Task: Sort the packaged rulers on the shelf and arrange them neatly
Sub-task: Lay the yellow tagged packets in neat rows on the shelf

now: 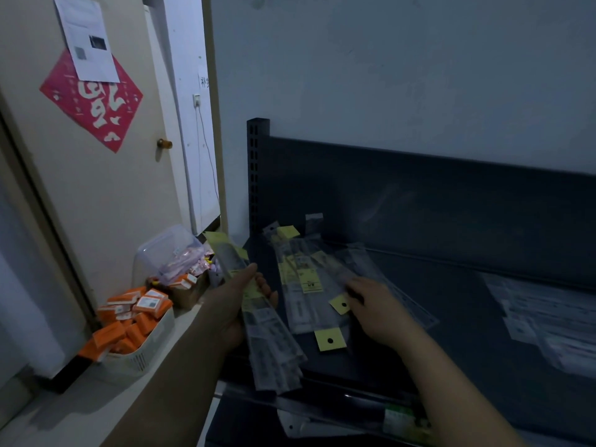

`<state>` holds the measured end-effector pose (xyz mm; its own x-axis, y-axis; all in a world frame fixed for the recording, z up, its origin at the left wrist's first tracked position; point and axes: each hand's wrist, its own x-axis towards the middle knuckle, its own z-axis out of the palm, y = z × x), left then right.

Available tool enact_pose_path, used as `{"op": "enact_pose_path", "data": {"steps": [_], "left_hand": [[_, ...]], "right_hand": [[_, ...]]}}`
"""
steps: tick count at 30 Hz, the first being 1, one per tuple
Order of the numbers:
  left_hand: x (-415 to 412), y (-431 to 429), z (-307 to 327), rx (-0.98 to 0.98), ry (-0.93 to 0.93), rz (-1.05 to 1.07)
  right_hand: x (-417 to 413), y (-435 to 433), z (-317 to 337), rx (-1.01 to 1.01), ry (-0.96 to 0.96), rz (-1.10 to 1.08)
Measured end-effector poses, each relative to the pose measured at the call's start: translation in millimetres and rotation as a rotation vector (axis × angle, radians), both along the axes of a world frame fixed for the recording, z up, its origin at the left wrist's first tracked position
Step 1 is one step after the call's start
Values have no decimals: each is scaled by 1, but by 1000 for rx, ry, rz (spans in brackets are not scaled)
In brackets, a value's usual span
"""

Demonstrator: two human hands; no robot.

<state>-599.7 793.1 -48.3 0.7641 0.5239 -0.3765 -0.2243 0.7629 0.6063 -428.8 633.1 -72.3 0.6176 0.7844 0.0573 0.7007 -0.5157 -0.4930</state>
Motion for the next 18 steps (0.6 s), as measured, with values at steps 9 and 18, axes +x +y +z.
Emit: {"op": "enact_pose_path", "data": {"steps": [9, 18], "left_hand": [[6, -6, 2, 30, 28, -25], [3, -7, 4, 33, 26, -31]], "right_hand": [[-35, 9, 22, 49, 21, -109], [-40, 14, 28, 19, 55, -130]]}}
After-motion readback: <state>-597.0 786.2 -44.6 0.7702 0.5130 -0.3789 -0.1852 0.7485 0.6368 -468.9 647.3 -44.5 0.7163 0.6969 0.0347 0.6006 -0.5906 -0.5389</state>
